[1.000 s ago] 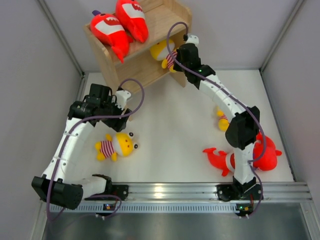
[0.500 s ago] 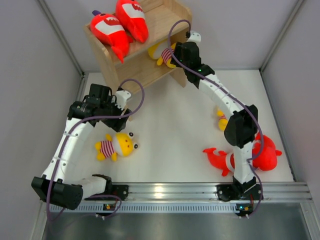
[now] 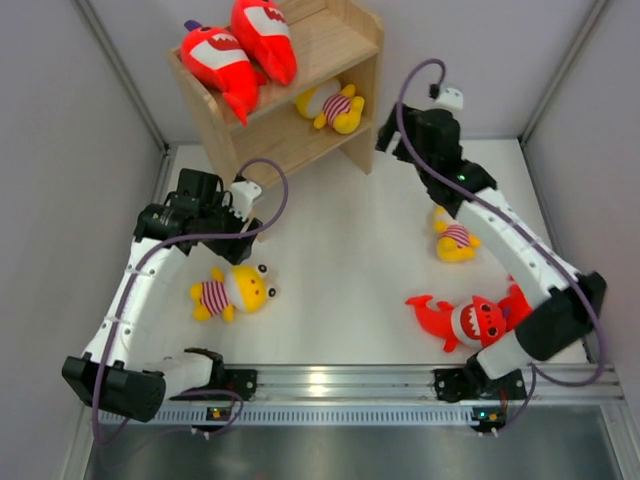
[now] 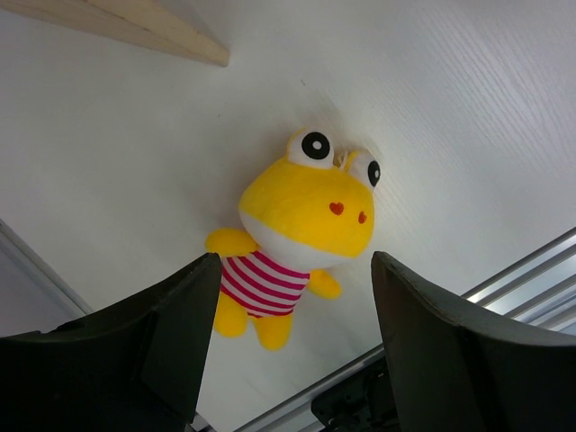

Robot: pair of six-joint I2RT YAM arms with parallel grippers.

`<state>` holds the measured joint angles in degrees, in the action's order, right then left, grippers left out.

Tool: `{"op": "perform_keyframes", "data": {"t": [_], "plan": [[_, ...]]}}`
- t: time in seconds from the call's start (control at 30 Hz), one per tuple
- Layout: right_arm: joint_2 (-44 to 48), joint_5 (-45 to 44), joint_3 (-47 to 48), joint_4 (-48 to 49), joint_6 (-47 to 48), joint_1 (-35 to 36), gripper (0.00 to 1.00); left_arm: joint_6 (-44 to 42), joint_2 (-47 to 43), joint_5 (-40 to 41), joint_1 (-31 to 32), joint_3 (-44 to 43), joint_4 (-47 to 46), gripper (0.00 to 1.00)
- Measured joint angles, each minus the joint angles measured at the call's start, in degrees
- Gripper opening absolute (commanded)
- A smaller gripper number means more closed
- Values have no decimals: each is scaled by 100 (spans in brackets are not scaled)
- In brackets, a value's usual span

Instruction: Place and organize the stuffed toys onto the shelf

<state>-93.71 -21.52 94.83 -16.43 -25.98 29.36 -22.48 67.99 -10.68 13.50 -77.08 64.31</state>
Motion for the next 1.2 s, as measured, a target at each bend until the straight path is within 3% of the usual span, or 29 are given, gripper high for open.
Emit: {"op": "perform_keyframes", "data": {"t": [0.13, 0.23, 0.37, 0.43, 0.57, 0.97, 1.07, 1.1, 1.2], "plan": [[1746, -2, -1727, -24, -372, -476, 88, 0, -35, -39, 0, 142, 0, 74], [2747, 175, -3182, -28, -798, -1434, 86, 0, -68, -31, 0, 293, 7, 74], [3191, 704, -4946, -105, -1314, -2887, 84, 4, -140, -11, 0, 544, 7, 73], [3224, 855, -5440, -151, -1480, -3261, 83, 9, -160, -17, 0, 612, 31, 73], [3163, 1226, -5772, -151, -1779, -3453, 81, 26, -164, -39, 0, 629, 33, 73], [2033, 1893, -6094, 1021, -2627, -3552, 77, 33, -186, -63, 0, 629, 35, 72], [1864, 1991, -6111, 1257, -2704, -3530, 52, 35, -181, -68, 0, 627, 33, 72], [1799, 2017, -6109, 1373, -2715, -3501, 30, 37, -181, -63, 0, 627, 33, 72], [1714, 2065, -6109, 1587, -2741, -3462, 0, 48, -179, -46, 0, 610, 35, 72]]}}
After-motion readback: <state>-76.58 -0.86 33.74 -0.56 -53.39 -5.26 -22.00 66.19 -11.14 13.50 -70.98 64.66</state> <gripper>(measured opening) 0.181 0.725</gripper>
